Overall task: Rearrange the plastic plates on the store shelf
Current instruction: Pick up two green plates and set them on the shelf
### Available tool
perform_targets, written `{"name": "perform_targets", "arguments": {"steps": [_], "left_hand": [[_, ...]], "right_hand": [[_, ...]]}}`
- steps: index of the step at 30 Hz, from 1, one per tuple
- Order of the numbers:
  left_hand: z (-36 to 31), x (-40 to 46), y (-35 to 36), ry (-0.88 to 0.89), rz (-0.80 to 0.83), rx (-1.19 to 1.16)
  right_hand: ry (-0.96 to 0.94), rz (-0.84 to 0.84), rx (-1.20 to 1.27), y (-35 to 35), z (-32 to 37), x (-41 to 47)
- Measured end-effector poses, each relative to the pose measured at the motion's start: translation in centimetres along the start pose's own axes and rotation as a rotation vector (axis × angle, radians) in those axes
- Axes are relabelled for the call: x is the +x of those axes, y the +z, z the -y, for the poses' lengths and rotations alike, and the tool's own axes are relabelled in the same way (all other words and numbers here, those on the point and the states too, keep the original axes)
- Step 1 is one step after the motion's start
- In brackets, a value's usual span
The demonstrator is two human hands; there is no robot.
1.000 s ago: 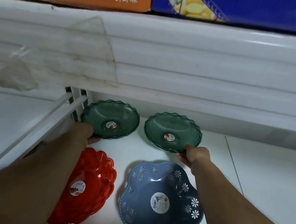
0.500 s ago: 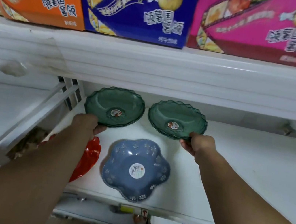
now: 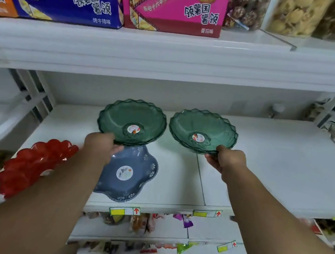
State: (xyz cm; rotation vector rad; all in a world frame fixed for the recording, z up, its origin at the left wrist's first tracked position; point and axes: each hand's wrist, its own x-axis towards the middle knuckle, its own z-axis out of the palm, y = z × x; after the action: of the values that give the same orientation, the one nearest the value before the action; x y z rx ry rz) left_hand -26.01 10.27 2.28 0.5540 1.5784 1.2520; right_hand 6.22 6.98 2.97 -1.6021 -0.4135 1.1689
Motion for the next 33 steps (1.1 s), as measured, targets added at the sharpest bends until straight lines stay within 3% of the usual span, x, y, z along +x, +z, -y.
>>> {"name": "perform_targets", "arguments": {"steps": [18,33], "left_hand": [[3.5,-8.1,12.5,-0.077,0.236,-0.034],[10.4,-18.8,29.0,-0.111,0.103,-0.042]], "right_hand": [[-0.034,-0.237,0.125,-15.5,0.3,-1.1],[-0.048,-0.217,0.115,-36.1,5.6,7.2]]}}
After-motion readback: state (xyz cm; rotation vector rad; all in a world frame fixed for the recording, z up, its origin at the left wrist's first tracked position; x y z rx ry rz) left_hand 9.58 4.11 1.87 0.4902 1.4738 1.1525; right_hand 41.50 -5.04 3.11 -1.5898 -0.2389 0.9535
